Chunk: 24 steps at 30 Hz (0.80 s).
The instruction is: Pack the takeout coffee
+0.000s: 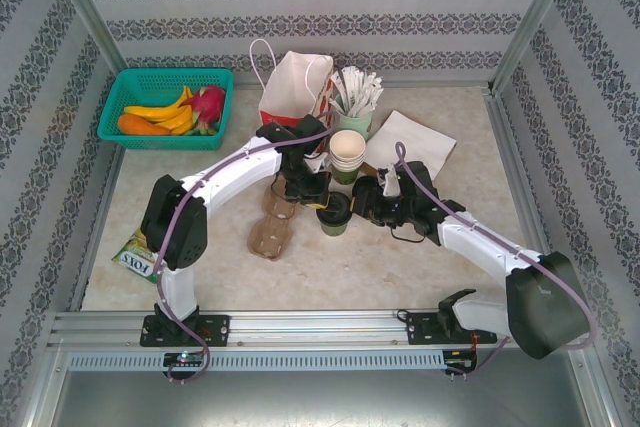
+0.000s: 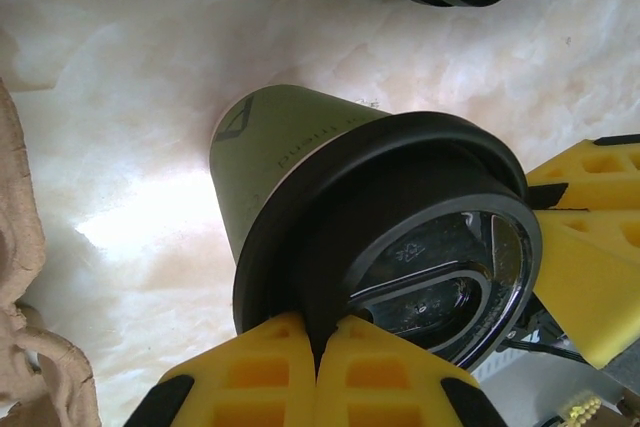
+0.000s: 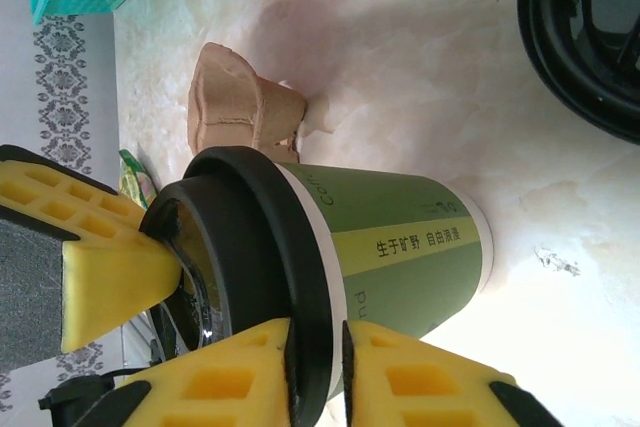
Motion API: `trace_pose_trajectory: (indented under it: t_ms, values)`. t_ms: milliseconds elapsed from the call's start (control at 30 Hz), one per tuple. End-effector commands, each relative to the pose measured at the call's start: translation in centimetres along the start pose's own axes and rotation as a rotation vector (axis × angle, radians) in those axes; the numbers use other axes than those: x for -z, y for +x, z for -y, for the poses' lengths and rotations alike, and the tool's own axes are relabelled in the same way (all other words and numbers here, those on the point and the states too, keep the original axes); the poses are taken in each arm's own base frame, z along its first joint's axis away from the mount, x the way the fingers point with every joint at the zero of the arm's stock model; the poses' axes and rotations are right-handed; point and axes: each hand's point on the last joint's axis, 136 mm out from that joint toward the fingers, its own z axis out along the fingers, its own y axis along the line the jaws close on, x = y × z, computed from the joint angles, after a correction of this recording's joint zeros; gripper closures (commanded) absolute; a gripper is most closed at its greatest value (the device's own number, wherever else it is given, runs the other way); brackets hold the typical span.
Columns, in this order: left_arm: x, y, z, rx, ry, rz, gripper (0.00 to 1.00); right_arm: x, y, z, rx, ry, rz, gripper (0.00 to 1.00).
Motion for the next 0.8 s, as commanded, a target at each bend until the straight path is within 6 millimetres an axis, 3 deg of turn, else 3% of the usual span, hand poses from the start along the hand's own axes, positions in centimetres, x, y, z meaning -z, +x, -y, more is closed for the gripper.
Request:
trace_pose_trajectory:
  t_ms: [0, 100, 233, 400, 500, 767]
  values:
    - [-2.7, 2.3, -8.0, 0.066, -0.342, -0.134, 1.0, 0.7, 1.3, 1.0, -0.099, 0.034, -0.044, 0.74]
    - [0.4, 0.6, -5.8, -0.013, -0.328, -0.039, 1.0, 2.0, -0.6, -1.8, -0.076, -0.061, 0.025, 0.7]
    - [2.3, 0.0, -3.5, -0.096, -0.295, -0.002, 1.0, 3.4, -1.6, -4.1, -0.041, -0.146, 0.052, 0.61]
    - [3.2, 0.1, -1.3, -0.191, -0.27, 0.003, 1.0, 3.0, -1.2, -4.0, -0.049, -0.155, 0.013, 0.45]
    - [3.0, 0.3, -0.5, -0.268, -0.258, -0.003, 1.0, 2.5, -1.3, -3.4, -0.068, -0.136, 0.004, 0.44]
    - [2.1, 2.2, -1.3, -0.408, -0.275, -0.137, 1.0, 1.4, -1.2, -2.2, -0.132, -0.088, -0.053, 0.48]
